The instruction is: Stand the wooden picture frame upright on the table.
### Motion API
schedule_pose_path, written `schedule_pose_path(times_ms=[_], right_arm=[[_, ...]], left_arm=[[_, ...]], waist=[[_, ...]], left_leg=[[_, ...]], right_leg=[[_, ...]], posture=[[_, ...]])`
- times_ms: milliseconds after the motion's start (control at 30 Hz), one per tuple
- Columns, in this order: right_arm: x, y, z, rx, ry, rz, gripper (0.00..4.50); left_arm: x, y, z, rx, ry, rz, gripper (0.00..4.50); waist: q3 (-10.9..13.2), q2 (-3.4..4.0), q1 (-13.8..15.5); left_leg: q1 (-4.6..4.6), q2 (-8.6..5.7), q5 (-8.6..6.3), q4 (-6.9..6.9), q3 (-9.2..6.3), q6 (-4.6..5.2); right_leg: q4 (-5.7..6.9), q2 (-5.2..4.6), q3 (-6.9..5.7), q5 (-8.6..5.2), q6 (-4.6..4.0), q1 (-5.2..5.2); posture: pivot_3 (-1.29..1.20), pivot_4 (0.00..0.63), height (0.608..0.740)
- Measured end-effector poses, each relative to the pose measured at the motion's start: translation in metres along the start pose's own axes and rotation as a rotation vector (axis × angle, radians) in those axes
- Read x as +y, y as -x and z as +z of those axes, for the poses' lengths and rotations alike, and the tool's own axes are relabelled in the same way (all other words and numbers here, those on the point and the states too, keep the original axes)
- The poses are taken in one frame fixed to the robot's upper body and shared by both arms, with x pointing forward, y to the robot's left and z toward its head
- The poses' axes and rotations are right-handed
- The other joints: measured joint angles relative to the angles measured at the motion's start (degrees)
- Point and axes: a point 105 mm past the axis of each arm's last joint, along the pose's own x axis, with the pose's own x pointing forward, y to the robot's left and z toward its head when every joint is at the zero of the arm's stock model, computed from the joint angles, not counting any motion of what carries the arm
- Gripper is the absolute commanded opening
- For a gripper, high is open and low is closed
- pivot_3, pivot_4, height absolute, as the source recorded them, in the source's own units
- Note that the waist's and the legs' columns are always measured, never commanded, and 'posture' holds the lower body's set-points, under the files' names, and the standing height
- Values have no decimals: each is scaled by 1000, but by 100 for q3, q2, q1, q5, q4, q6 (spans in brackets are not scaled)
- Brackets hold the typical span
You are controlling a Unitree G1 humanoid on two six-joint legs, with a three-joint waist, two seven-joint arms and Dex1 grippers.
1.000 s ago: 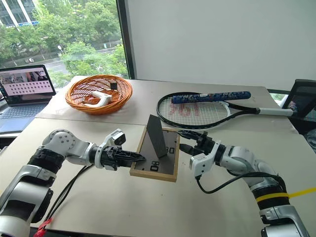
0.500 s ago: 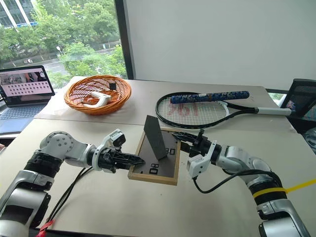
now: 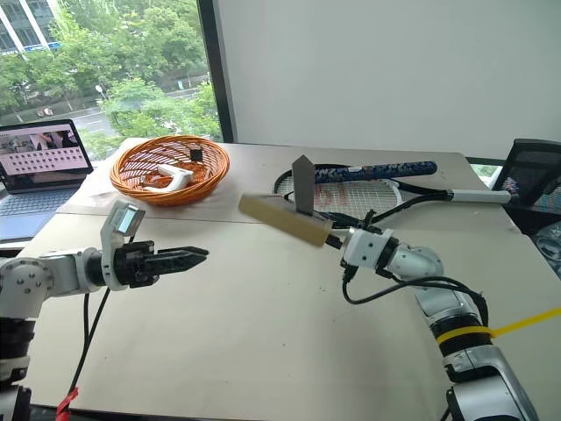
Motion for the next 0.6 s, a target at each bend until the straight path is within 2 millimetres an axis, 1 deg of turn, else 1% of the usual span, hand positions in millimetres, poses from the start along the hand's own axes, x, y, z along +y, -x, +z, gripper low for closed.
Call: schedule_pose_path(times_ms=[33,100,167,267,367,433,467,533,600], right_arm=[[5,-2,-2,6,-154,51,1220],[12,-5,-4,28,-358,122,1220],[16,-8,-5,65,-558,180,1220],[18,-11,-4,107,-640,222,1220],[18,-14,-9,146,-713,233,1220],[18,-15,-24,187,-741,219,1220],[21,-14,-38,227,-769,210,1220],[29,-11,-53,271,-802,221,1220],[31,-11,-55,272,-800,242,1220]], left_arm=[[2,0,-3,3,-39,23,4500],[3,0,-5,-8,-105,51,4500],[-1,-3,-6,-19,-204,60,4500],[-2,-2,-3,-29,-297,84,4500],[-3,-1,4,-76,-344,100,4500],[-2,0,7,-86,-365,112,4500],[-1,0,7,-83,-383,124,4500],[0,1,7,-79,-398,135,4500],[0,1,8,-80,-405,134,4500]], waist=[[0,0,15],[0,0,31],[1,0,47],[1,0,80],[1,-1,88],[1,-1,90],[2,-2,90],[3,-2,100],[3,-2,99]], left_leg=[[0,0,0,1,0,0],[-1,0,-1,1,3,1],[-2,1,-1,0,4,1],[-3,2,-2,-4,6,2],[-3,2,-3,-2,8,4],[-3,2,-3,-2,9,4],[-4,2,-3,-2,9,4],[-12,1,-3,-3,9,4],[-12,2,-4,-3,8,6]], right_leg=[[0,0,0,0,0,-1],[0,0,2,-1,-1,-7],[0,1,2,-2,-3,-13],[0,1,3,-5,-6,-21],[0,1,4,-5,-6,-22],[-1,1,4,-5,-5,-22],[-3,1,4,-5,-5,-22],[-2,1,4,-5,-5,-29],[-2,1,3,-5,-5,-27]], posture=[[0,150,721],[0,150,721],[0,150,721],[0,150,721],[0,150,721],[0,150,721],[0,150,721],[0,150,721],[0,150,721]])
